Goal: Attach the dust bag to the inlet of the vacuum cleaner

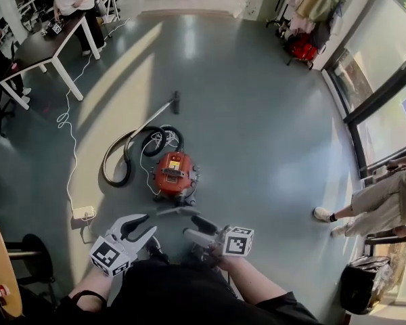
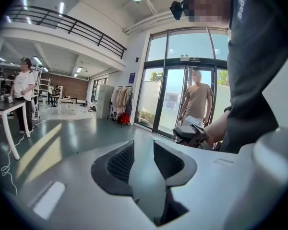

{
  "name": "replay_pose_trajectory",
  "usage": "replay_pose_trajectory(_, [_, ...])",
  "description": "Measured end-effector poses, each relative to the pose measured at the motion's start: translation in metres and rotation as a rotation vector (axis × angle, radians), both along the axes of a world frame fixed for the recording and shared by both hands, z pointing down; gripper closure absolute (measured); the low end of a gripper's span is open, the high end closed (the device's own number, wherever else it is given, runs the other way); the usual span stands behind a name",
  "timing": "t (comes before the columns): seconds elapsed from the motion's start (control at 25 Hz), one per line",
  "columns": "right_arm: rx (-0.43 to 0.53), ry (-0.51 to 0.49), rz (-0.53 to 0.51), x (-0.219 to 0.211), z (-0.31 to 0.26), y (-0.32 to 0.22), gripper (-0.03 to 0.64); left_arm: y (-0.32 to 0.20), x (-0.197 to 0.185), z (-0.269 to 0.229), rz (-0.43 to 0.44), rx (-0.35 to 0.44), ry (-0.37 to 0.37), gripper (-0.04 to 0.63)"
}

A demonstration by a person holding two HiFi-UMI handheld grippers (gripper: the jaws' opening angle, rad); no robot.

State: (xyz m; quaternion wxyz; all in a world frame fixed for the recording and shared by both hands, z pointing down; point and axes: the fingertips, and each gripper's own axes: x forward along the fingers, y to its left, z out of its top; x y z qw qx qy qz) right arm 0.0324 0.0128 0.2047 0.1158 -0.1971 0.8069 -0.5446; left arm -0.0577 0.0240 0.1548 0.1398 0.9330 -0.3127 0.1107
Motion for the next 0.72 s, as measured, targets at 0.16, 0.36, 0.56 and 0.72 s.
replay_pose_trajectory(0.16, [0.018, -0.003, -0.021, 0.004, -0.003, 0.017, 0.153, 0.028, 0.001, -0.015, -0.033, -0.009, 0.011, 0.453])
replay_pose_trajectory(0.36, [0.051, 0.002, 0.01, 0.02, -0.005, 0.023, 0.172, 0.047, 0.003, -0.018, -0.017, -0.006, 0.015, 0.454])
replay_pose_trajectory(0.56, [0.072, 0.025, 0.106, 0.011, -0.022, 0.043, 0.187, 0.065, -0.007, -0.025, 0.06, 0.017, 0.06, 0.457])
replay_pose_trajectory(0.72, [0.108, 0.036, 0.173, -0.013, -0.046, 0.057, 0.19, 0.085, -0.03, -0.034, 0.119, 0.051, 0.082, 0.462])
